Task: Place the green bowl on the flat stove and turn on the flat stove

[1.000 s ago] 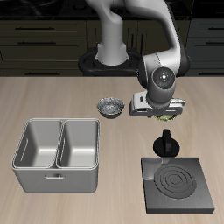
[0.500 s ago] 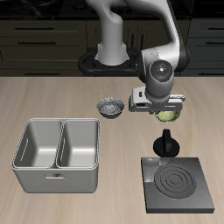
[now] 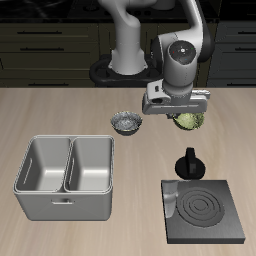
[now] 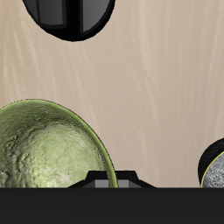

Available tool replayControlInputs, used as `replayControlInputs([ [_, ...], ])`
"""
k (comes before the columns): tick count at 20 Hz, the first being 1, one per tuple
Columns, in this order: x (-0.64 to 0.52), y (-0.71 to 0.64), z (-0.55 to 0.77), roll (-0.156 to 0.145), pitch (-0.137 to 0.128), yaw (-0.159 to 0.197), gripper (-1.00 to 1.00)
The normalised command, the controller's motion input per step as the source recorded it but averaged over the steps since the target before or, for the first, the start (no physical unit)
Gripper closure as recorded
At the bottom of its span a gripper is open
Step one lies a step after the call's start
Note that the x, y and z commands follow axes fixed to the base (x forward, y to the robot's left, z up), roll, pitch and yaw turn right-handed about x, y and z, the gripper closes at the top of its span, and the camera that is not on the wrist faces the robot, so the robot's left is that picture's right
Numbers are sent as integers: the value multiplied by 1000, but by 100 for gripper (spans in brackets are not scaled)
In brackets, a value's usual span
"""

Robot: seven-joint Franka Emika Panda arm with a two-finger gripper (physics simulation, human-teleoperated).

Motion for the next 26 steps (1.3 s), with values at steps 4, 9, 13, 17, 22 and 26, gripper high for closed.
replayControlInputs([
  [4,63,-172,501,-4,-82,22,100],
  [9,60,-171,522,-4,-71,9,100],
  [13,-116,-38,743,10,-113,-15,100],
  [17,-102,48,573,12,-93,0,100],
  [22,-33,24,214,-6,-23,-1,100],
  [26,280,11,2,1,10,44,100],
])
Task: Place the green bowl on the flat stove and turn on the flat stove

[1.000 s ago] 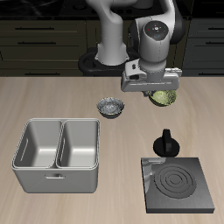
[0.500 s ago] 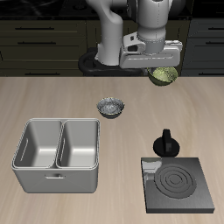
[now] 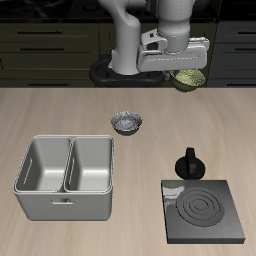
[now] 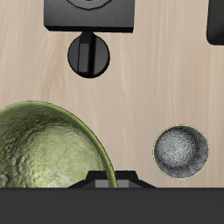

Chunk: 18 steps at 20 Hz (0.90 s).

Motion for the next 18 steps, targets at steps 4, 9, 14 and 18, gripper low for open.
replayControlInputs([
  [4,349,-81,98,-5,12,21,100],
  [9,315,-93,164,-15,16,10,100],
  [14,373,-2,162,-4,-4,51,100],
  [18,526,-175,171,-46,-10,35,100],
])
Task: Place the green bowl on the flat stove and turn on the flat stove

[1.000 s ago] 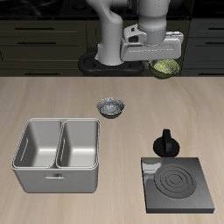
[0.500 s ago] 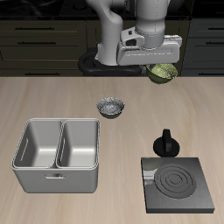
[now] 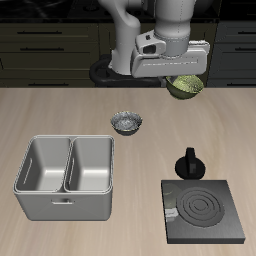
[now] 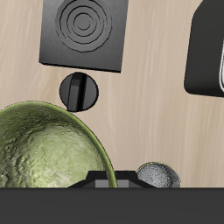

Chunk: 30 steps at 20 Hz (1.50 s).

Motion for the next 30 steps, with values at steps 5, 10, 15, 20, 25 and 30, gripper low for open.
replayControlInputs([
  [5,505,-216,156,-34,17,27,100],
  [10,485,-101,115,-20,-13,34,100],
  [15,505,56,-85,-9,38,10,100],
  [20,337,91,-14,53,5,6,100],
  [25,352,80,81,42,-21,-24,100],
  [30,409,79,86,25,-37,-4,100],
])
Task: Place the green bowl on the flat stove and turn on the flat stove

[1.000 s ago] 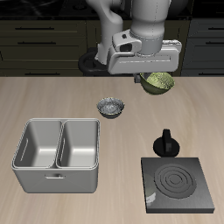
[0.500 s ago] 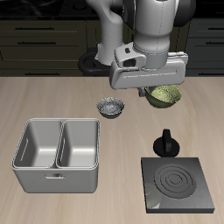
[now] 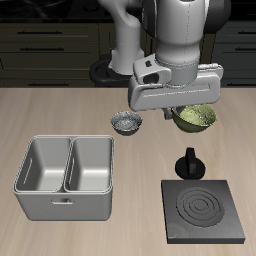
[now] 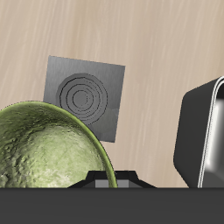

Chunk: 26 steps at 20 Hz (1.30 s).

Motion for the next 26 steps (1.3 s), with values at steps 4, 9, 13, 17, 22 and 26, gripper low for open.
replayControlInputs([
  [4,275,34,80,33,-28,-15,100],
  [9,281,22,-30,26,-15,-8,100],
  [13,318,3,-29,48,-18,-17,100],
  [17,266,-3,-72,30,-4,8,100],
  [22,136,-12,-43,18,-4,5,100],
  [26,57,-64,-161,-1,7,-7,100],
])
